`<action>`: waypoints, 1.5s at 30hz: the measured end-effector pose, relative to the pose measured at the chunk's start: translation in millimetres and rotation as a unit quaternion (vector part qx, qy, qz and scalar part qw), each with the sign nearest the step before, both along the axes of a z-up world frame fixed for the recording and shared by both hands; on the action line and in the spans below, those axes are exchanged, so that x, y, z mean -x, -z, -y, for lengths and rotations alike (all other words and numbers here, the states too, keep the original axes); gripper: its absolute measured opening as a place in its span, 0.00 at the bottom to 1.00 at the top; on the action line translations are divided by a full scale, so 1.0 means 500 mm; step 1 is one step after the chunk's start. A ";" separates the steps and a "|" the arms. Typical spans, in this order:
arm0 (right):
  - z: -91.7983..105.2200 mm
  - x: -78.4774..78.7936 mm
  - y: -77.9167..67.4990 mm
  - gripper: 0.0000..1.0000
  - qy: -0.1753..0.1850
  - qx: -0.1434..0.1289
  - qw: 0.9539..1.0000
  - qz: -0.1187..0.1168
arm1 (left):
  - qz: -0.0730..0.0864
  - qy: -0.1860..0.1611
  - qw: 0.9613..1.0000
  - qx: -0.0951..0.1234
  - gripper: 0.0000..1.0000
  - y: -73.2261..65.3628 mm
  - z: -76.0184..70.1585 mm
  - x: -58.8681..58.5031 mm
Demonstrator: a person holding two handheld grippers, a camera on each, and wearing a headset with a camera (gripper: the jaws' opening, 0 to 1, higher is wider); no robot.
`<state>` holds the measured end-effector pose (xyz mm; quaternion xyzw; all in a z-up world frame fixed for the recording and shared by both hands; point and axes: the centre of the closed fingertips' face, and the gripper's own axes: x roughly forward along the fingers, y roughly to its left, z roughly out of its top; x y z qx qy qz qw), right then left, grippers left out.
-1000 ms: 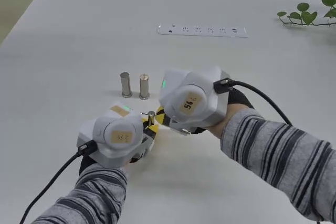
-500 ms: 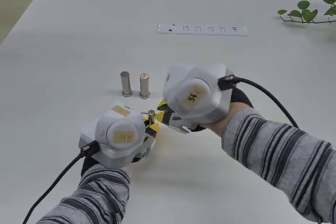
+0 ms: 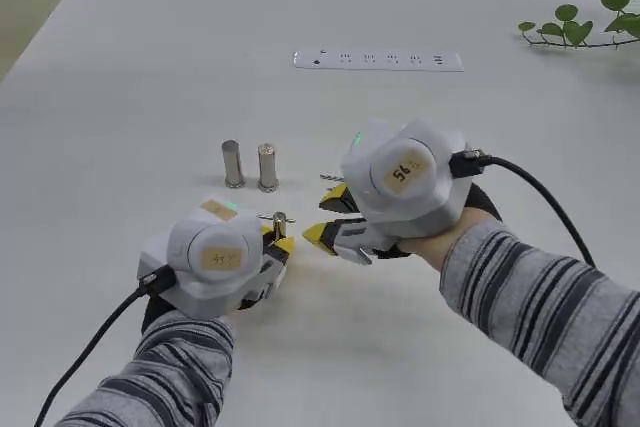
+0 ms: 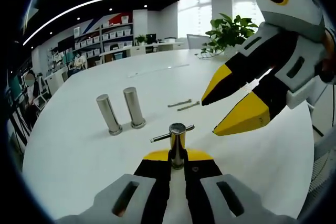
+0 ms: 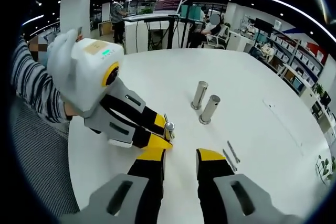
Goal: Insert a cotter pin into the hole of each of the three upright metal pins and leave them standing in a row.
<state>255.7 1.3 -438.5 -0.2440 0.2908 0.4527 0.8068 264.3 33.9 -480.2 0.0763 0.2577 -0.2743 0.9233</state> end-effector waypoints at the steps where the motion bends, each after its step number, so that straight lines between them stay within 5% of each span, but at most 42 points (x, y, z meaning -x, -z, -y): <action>1: 0.003 -0.001 -0.001 0.22 0.008 -0.005 1.000 -0.002 | 0.000 -0.001 1.000 0.000 0.05 -0.001 -0.002 -0.001; 8: 0.012 0.002 -0.008 0.32 0.053 -0.060 0.996 -0.032 | 0.003 -0.010 1.000 0.005 0.05 -0.017 -0.028 -0.013; 15: 0.023 0.013 0.000 0.36 0.074 -0.086 0.992 -0.049 | 0.003 -0.027 1.000 -0.002 0.05 -0.022 -0.074 -0.035; 28: 0.041 0.029 0.017 0.37 0.086 -0.091 0.990 -0.063 | 0.006 -0.047 0.999 -0.001 0.05 -0.028 -0.130 -0.073; 45: 0.054 0.039 0.029 0.37 0.095 -0.093 0.988 -0.074 | -0.008 -0.060 0.998 -0.004 0.05 -0.007 -0.154 -0.070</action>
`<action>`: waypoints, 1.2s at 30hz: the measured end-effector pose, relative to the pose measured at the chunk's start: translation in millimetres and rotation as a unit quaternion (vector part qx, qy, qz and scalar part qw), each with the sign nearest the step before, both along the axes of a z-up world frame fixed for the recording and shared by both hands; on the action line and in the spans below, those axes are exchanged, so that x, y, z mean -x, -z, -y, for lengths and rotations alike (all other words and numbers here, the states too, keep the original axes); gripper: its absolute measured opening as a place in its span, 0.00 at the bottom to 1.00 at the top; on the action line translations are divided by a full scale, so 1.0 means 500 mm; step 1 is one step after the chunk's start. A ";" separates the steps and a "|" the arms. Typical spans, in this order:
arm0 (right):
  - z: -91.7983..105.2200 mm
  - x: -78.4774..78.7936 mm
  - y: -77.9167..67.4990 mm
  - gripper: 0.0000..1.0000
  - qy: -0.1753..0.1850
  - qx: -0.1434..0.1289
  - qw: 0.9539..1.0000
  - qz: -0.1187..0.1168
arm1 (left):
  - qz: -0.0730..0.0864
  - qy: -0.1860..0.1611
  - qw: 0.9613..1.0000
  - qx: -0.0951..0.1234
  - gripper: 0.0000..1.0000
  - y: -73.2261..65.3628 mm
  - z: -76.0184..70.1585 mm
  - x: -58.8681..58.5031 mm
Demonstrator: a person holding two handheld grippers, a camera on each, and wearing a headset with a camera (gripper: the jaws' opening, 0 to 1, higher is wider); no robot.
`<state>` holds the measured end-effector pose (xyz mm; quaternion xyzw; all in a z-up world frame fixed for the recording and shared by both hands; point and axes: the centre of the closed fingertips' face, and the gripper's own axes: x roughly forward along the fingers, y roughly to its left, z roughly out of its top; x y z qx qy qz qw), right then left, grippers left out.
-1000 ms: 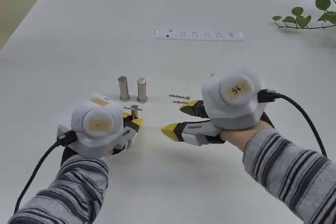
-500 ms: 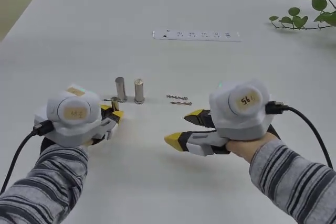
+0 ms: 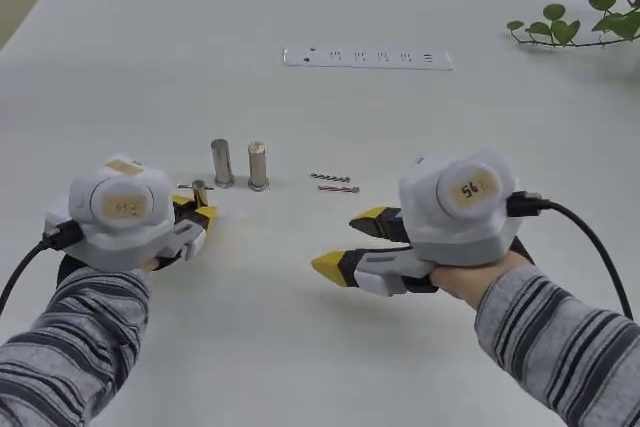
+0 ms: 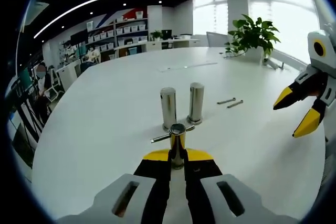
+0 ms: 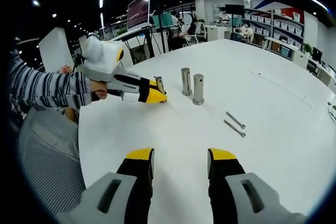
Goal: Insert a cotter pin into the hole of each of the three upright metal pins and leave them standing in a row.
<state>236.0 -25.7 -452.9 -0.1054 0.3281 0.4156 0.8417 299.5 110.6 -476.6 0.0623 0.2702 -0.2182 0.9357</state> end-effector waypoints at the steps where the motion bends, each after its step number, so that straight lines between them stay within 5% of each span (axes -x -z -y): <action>1: 0.000 0.000 0.001 0.37 0.000 0.000 1.000 0.000 | 0.001 0.000 1.000 0.001 0.05 0.000 0.000 0.000; 17: -0.001 0.008 0.010 0.37 0.003 0.000 1.000 -0.009 | -0.002 0.000 1.000 0.006 0.06 0.002 -0.001 -0.001; 23: 0.003 0.004 0.008 0.38 0.006 -0.001 1.000 -0.006 | -0.008 -0.013 1.000 0.001 0.18 0.006 -0.016 0.003; 36: -0.014 -0.027 -0.033 0.43 -0.003 -0.029 0.999 0.031 | 0.019 -0.004 0.999 0.035 0.42 -0.035 -0.015 0.023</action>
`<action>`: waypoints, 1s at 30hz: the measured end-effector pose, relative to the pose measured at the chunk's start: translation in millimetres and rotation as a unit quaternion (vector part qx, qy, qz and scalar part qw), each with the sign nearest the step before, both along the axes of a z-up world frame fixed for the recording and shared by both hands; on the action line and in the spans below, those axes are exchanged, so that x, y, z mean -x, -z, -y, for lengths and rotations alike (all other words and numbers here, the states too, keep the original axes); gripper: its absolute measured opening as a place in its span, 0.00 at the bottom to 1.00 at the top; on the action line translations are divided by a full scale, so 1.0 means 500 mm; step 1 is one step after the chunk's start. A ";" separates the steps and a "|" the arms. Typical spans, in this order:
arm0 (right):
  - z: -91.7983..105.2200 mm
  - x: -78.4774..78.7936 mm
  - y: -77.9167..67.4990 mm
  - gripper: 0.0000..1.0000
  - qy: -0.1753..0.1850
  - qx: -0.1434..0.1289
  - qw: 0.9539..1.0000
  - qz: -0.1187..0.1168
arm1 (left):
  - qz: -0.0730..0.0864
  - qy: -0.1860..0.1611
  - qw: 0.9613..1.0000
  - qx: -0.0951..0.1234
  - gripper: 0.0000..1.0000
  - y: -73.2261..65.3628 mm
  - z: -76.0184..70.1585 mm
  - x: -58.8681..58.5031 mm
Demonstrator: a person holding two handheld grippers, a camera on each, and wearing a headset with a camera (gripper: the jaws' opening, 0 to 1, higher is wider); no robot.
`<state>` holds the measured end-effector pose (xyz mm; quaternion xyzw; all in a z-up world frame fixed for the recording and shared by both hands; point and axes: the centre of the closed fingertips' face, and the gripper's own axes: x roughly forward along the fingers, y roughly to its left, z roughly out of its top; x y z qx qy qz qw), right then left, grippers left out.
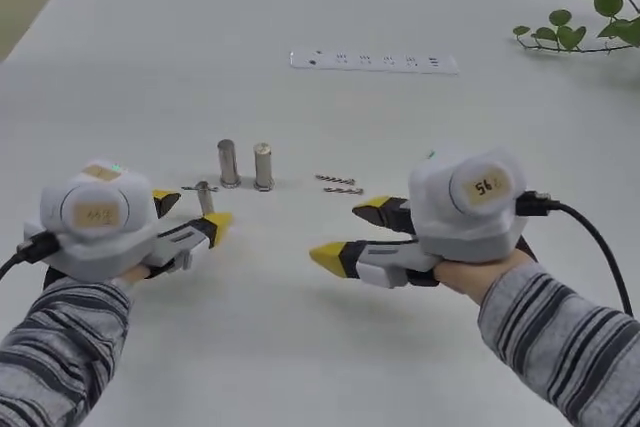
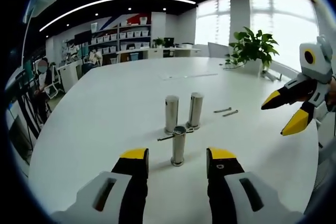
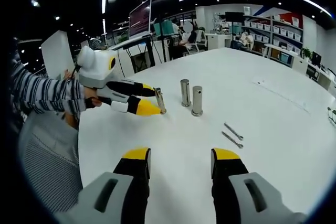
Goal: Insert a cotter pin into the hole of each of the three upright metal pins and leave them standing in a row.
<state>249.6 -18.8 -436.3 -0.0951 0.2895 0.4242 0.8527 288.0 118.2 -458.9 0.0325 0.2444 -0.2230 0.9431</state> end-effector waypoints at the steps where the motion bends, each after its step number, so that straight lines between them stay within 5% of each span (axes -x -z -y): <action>1: -0.002 -0.004 -0.003 0.43 0.000 -0.002 1.000 0.002 | 0.002 0.001 1.000 0.004 0.44 -0.004 0.002 0.003; 18: -0.048 -0.095 -0.051 0.39 0.001 -0.023 0.999 0.039 | 0.018 0.036 0.999 0.027 0.70 -0.046 0.034 0.058; 30: -0.102 -0.147 -0.036 0.34 -0.007 -0.043 0.998 0.037 | 0.025 0.042 0.998 0.044 0.82 -0.069 0.039 0.078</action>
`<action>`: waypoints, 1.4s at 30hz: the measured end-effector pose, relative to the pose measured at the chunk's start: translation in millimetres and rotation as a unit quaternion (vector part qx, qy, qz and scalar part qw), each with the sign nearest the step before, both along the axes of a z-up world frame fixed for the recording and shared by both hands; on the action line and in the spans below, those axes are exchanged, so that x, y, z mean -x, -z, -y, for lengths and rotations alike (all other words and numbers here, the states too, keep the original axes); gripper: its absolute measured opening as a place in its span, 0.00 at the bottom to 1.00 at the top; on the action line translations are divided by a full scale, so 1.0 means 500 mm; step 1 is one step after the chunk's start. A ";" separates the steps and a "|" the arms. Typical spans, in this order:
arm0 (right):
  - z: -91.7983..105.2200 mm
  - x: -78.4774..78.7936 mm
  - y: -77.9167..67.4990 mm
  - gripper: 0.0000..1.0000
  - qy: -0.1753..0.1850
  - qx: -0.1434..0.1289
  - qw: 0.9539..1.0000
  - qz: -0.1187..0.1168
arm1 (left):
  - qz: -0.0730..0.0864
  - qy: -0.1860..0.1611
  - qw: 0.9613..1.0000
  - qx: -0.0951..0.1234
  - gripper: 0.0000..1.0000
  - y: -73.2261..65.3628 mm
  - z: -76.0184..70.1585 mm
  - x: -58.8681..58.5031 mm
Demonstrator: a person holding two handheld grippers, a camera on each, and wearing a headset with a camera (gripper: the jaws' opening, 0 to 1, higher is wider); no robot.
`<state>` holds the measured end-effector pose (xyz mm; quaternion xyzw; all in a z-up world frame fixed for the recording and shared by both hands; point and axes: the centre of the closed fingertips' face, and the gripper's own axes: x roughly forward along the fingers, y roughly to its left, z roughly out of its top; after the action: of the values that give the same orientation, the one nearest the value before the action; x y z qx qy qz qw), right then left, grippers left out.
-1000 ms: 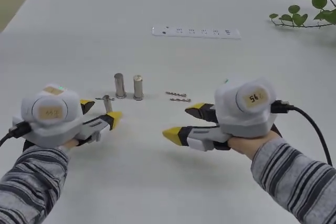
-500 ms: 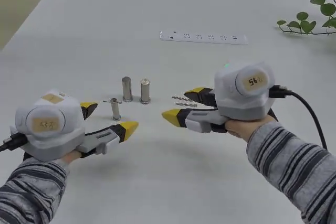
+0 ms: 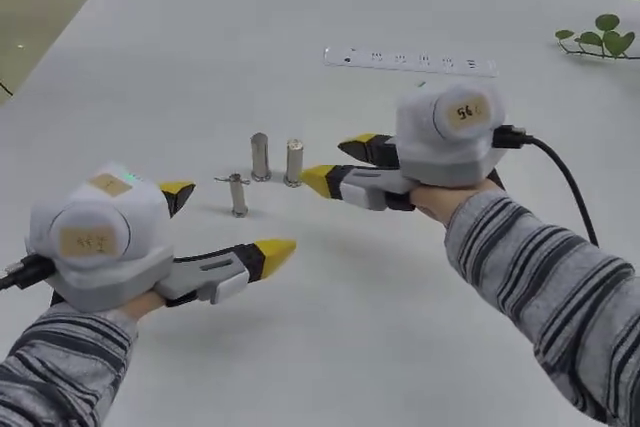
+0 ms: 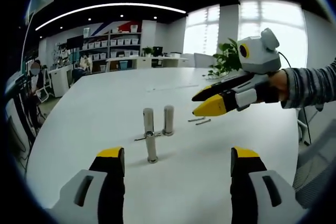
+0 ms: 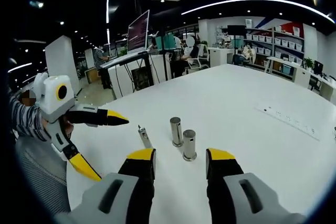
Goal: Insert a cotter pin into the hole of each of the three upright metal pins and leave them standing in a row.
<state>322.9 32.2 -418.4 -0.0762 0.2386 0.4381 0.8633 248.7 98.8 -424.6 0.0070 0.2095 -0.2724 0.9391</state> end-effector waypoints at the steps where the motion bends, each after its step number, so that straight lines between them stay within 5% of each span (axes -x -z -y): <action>1: -0.003 -0.004 0.003 0.34 0.000 -0.001 1.000 -0.001 | 0.003 0.000 1.000 0.003 0.83 -0.004 0.001 0.001; 21: -0.063 -0.079 0.066 0.21 0.004 0.002 1.000 -0.026 | 0.003 -0.003 1.000 0.004 0.99 -0.011 -0.011 0.028; 33: -0.078 -0.079 0.082 0.12 0.001 0.011 1.000 -0.024 | -0.008 -0.014 1.000 0.009 0.99 0.001 -0.022 0.027; 42: -0.070 -0.077 0.079 0.09 -0.010 0.040 0.999 0.002 | -0.011 -0.008 1.000 0.006 0.99 0.005 -0.017 0.028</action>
<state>361.4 67.3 -457.7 -0.1139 0.2537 0.4368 0.8555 234.8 107.3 -427.3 -0.0030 0.2181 -0.2657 0.9391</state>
